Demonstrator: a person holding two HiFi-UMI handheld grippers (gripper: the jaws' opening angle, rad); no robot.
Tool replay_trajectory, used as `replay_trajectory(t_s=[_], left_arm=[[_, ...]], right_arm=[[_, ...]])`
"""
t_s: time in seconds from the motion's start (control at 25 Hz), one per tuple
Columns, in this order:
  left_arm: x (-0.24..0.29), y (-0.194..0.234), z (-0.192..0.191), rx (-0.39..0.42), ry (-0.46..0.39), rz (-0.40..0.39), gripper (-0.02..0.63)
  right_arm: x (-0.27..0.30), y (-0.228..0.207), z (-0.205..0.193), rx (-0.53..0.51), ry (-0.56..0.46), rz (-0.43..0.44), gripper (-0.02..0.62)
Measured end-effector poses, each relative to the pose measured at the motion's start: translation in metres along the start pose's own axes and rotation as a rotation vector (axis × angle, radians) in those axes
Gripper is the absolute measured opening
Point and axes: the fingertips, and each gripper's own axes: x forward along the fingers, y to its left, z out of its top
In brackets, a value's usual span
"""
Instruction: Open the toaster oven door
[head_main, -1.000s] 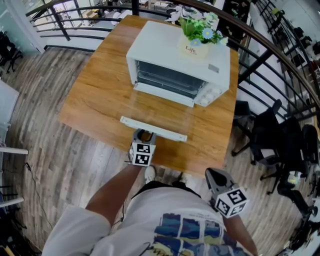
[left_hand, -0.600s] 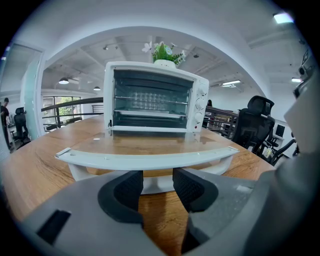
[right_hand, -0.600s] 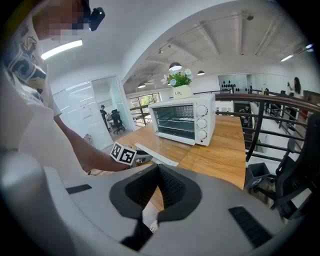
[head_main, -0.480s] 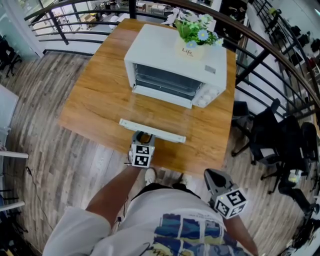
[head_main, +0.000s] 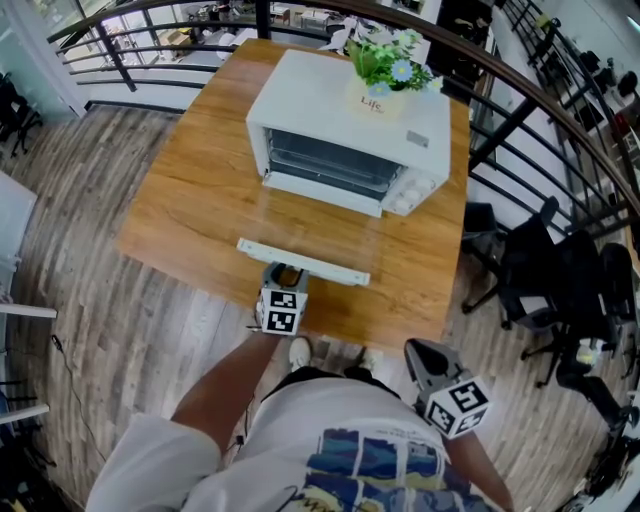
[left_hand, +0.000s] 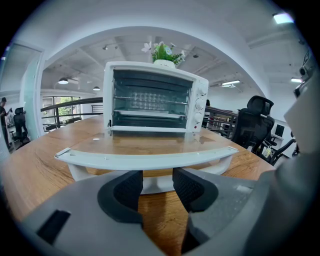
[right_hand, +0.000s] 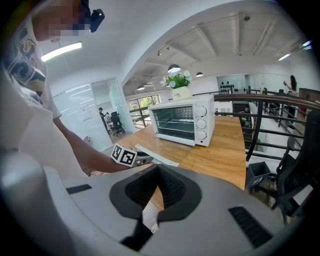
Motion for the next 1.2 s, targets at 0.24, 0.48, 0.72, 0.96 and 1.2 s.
replay_trajectory(t_s=[0.24, 0.48, 0.72, 0.96, 1.2], left_arm=[[-0.001, 0.0, 0.0, 0.001, 0.001, -0.001, 0.178], [-0.002, -0.001, 0.0, 0.0, 0.001, 0.002, 0.178], [0.0, 0.0, -0.001, 0.0, 0.002, 0.003, 0.178], [0.0, 0.0, -0.001, 0.001, 0.003, 0.007, 0.178], [0.002, 0.0, -0.001, 0.001, 0.003, 0.008, 0.178]], right_arm=[[0.0, 0.002, 0.0, 0.004, -0.006, 0.005, 0.002], [-0.001, 0.0, 0.0, -0.001, -0.01, 0.008, 0.0], [-0.001, -0.004, 0.0, 0.002, -0.01, 0.007, 0.0], [-0.002, -0.006, 0.0, 0.004, -0.011, 0.008, 0.0], [-0.002, -0.01, 0.003, 0.002, -0.016, 0.013, 0.0]])
